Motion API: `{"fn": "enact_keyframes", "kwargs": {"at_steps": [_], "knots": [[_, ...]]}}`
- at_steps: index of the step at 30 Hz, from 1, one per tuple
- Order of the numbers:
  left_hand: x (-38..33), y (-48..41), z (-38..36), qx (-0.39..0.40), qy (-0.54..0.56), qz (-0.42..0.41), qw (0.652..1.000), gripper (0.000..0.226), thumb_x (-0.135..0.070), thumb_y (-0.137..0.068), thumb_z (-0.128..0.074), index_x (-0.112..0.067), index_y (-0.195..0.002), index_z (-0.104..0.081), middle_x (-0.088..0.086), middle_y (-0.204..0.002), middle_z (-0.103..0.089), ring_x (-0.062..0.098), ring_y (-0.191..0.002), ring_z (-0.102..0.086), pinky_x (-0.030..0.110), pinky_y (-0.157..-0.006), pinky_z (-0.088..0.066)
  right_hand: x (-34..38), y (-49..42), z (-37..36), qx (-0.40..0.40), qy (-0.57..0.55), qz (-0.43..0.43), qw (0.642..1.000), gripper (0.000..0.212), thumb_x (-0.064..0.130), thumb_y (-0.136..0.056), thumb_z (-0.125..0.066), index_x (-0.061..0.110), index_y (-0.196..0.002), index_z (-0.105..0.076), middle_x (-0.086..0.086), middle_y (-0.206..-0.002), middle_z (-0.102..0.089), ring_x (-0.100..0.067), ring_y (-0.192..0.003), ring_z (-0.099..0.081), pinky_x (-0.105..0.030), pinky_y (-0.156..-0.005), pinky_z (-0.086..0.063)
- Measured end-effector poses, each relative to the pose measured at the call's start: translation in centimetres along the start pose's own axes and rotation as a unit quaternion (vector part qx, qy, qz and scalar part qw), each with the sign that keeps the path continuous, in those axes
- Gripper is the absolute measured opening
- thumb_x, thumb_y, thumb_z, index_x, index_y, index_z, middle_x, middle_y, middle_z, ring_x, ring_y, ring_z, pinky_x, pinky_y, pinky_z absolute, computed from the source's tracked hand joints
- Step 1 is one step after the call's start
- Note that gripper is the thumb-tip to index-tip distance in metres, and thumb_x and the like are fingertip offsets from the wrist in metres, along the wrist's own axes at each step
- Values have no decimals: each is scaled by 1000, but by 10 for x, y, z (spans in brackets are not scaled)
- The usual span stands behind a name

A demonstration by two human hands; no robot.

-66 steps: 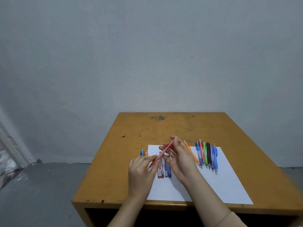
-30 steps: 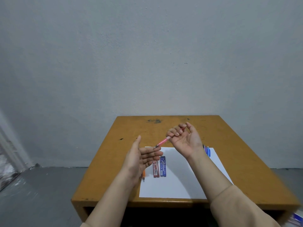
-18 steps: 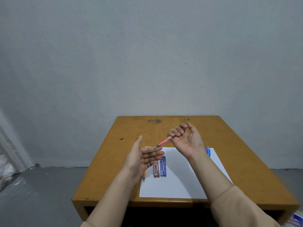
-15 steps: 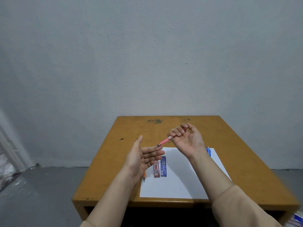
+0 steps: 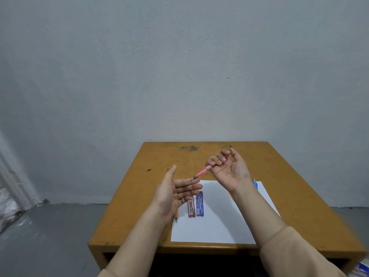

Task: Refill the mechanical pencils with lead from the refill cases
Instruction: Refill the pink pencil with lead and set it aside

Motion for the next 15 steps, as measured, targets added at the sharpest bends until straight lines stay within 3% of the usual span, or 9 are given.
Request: {"fn": "enact_keyframes", "kwargs": {"at_steps": [7,11,15], "knots": [[-4,7,-2,-20,3,-31,999,59,-43,-98,-35,3,-93,-72,19,-92,-72,16,-69,-68,20,-59,-50,-2,4,-8,12,12,1,1000,44,38,-99,-36,13,-64,-43,0,-54,-28,-14,-49,-27,-27,-58,-26],[-10,10,-4,-53,-3,-90,995,37,-28,-96,-49,1,-92,-71,18,-85,-73,15,-66,-67,17,-55,-49,-4,9,-17,30,36,3,999,45,42,-100,-34,13,-67,-44,0,-55,-30,-14,-46,-32,-26,-59,-28],[-17,16,-7,-82,-73,-160,981,15,-20,-86,-65,-10,-86,-76,10,-80,-74,12,-70,-65,16,-61,-47,-4,15,-24,37,77,18,996,41,41,-101,-32,13,-75,-45,-1,-57,-36,-14,-49,-36,-27,-57,-40]]}}
Point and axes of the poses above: each hand's wrist, its own y-axis away from the middle knuckle, its own z-axis out of the back of the hand, x = y × z, the point moved 5 cm from there along -y, towards the middle knuckle
